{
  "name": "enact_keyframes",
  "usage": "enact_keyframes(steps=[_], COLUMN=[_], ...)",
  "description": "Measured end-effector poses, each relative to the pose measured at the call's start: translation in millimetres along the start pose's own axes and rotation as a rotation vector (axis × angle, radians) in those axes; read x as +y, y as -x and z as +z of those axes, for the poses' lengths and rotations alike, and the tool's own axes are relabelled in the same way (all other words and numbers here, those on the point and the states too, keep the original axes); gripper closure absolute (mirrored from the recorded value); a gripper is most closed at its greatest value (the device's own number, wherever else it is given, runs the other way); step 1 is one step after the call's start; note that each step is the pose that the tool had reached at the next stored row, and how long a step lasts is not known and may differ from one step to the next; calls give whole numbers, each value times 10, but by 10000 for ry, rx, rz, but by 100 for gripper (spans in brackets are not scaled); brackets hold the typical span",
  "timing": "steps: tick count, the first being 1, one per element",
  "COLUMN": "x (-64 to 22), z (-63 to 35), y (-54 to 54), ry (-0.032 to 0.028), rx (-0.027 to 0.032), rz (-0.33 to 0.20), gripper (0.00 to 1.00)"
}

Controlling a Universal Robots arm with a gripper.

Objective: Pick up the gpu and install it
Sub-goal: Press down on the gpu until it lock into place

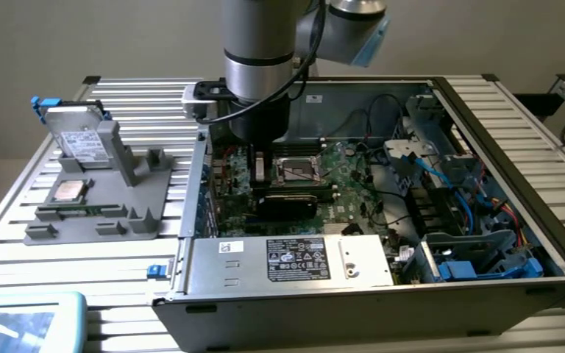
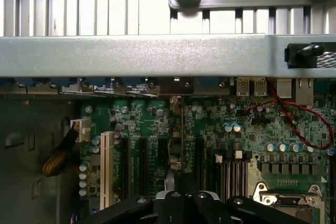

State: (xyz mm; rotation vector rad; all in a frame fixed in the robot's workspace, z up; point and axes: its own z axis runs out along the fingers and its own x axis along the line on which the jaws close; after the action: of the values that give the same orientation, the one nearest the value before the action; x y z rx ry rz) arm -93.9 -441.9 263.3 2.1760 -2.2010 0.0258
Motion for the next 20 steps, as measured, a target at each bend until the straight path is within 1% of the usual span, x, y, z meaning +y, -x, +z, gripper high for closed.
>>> enact_keyframes(steps=[6,10,14,16,18,20], x=[2,3,5,9,9,12], z=[27,25,-3,-35,-89,-105], y=[1,1,-10,-18,-24,-26], ry=[3,7,-4,-1,2,-18], rx=[2,4,-20,-20,-8,-9], rz=[42,68,88,102,109,122], gripper=[89,89,89,89,89,89])
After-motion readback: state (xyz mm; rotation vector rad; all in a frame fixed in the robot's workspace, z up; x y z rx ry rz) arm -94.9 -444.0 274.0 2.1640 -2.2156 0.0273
